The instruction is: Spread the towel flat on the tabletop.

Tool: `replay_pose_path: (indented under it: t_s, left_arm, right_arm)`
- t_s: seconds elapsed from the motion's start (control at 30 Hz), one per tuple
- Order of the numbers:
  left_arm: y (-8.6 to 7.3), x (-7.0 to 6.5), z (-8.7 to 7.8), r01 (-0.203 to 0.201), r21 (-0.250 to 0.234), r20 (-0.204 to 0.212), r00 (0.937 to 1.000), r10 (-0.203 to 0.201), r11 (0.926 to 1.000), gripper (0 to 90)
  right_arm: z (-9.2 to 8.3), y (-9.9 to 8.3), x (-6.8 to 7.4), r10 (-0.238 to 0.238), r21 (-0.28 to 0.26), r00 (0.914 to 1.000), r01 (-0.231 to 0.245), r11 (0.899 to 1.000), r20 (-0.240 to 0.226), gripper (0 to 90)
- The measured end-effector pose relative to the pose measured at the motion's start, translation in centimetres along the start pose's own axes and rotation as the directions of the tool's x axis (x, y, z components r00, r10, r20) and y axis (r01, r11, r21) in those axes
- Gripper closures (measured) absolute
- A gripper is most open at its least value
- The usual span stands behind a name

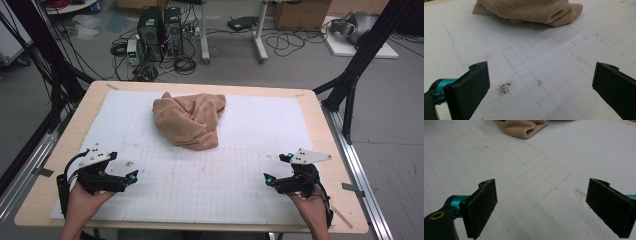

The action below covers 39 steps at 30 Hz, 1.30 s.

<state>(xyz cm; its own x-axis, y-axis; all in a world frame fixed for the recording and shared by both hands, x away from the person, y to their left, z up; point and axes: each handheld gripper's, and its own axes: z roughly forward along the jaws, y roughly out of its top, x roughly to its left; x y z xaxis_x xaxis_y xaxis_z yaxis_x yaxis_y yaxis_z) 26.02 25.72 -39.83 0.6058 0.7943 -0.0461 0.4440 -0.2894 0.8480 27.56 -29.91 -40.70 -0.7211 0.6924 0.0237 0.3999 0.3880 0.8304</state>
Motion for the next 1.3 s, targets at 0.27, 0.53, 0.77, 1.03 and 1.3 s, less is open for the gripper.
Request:
replay_pose_path:
  t_s: [0.27,0.53,0.77,1.03,1.3]
  left_arm:
    - [0.3,0.1,0.0,-0.007,0.007,0.005,1.0,0.007,0.9999,1.8]
    - [0.2,-0.1,0.0,-0.017,0.005,0.009,0.9998,0.017,0.9998,1.8]
    - [0.3,0.0,0.0,-0.012,0.004,0.011,0.9999,0.012,0.9999,1.8]
    - [0.3,0.0,0.1,-0.015,0.002,0.015,0.9998,0.015,0.9999,1.8]
    - [0.5,0.2,0.3,-0.008,0.001,0.019,0.9998,0.008,1.0,1.8]
  right_arm:
    - [-0.1,0.0,0.0,0.002,-0.004,1.0,-0.002,1.0,-0.004,9.2]
    - [-0.3,0.0,0.3,-0.001,-0.01,1.0,0.001,1.0,-0.006,9.2]
    - [-0.1,0.6,0.4,-0.009,-0.009,0.9999,0.009,1.0,-0.012,9.2]
    - [1.0,2.3,0.5,-0.028,-0.002,0.9989,0.028,1.0,-0.037,9.2]
    - [2.7,4.9,0.0,-0.044,-0.004,0.9971,0.043,0.999,-0.062,9.2]
